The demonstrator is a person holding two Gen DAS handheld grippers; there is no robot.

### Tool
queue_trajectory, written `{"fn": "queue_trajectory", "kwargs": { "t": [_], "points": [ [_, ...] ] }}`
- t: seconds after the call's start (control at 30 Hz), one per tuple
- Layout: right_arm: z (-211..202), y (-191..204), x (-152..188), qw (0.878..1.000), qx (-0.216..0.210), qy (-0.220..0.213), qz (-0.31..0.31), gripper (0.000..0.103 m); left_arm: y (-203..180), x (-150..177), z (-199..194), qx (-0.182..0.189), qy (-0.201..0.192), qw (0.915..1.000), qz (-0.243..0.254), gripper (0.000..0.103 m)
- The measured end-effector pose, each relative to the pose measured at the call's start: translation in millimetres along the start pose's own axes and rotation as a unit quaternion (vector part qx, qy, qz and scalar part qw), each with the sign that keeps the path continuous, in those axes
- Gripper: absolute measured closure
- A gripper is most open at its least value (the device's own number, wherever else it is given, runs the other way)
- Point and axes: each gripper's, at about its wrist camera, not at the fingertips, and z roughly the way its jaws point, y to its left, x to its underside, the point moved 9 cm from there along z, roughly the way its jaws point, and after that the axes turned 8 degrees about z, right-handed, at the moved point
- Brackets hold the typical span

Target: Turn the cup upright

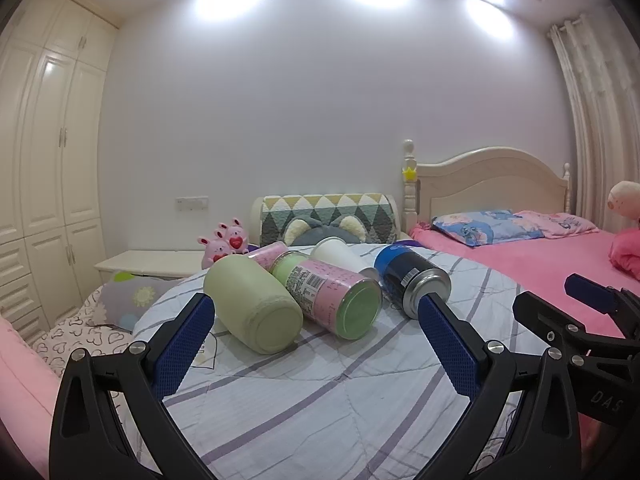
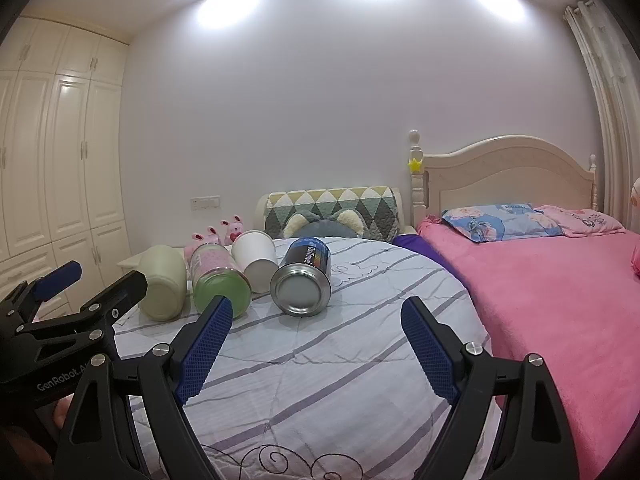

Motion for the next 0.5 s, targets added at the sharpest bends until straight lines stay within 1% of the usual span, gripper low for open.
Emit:
{"fn": "queue_trajectory", "kwargs": {
  "t": [0.17,0.33,0.5],
  "points": [
    [1.1,0.7,0.8,1.0,-0.001,0.004,-0.002,0.015,0.7,2.0,2.2,-0.002,0.007,1.0,0.002,0.0],
    [4.2,1.6,0.8,1.0,-0.003,0.013,0.0,0.015,2.8,1.7,6.4,0.007,0.018,0.9998,-0.006,0.0],
    [9.9,6.7,-8.2,1.0,-0.003,0.019,-0.001,0.015,8.3,-2.1,10.8,0.01,0.029,0.9994,-0.014,0.0]
  ]
}}
